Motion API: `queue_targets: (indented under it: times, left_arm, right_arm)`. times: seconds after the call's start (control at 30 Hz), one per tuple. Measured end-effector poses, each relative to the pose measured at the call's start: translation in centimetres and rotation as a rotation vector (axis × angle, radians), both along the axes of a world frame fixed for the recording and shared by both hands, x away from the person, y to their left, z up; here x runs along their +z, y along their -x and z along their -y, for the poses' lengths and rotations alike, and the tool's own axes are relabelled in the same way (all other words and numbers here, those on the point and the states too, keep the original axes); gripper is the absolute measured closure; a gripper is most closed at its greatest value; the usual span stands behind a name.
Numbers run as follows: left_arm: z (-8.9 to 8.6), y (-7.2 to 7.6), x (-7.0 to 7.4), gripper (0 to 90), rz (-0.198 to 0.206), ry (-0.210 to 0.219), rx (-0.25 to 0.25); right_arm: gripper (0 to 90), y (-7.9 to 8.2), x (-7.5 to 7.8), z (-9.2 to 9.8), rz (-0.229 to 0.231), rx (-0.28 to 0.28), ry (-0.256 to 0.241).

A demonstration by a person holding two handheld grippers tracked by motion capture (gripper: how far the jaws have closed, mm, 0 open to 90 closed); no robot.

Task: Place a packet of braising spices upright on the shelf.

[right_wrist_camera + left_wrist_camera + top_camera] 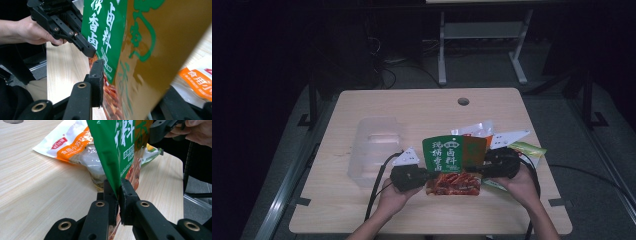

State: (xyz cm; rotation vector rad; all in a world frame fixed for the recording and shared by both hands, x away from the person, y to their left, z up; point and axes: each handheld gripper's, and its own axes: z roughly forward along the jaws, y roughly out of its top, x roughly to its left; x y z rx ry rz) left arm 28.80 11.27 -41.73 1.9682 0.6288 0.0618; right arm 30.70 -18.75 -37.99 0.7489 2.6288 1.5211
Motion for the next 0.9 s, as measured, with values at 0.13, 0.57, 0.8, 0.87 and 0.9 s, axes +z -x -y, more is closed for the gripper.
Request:
queue_targets:
  times: [0.13,0.57,0.8,0.87,0.9]
  left_arm:
    - [0.1,0.2,0.0,84.0,0.011,-0.014,0.006]
    - [-0.8,2.0,0.8,47.8,0.028,-0.05,0.072]
    - [-2.0,3.0,0.9,43.5,0.031,-0.058,0.078]
    - [-2.3,3.3,0.8,43.3,0.035,-0.056,0.079]
    - [-2.3,3.4,0.7,43.0,0.031,-0.053,0.081]
  right_arm:
    - [79.9,-0.1,-0.1,-0.7,0.004,0.012,0.018]
    - [89.6,1.9,0.9,-0.6,0.018,0.007,-0.016]
    - [89.7,2.6,2.6,-0.4,0.037,-0.029,-0.052]
    - [89.7,2.7,3.1,-0.5,0.043,-0.045,-0.052]
    - [89.7,2.6,3.5,-0.5,0.048,-0.05,-0.05]
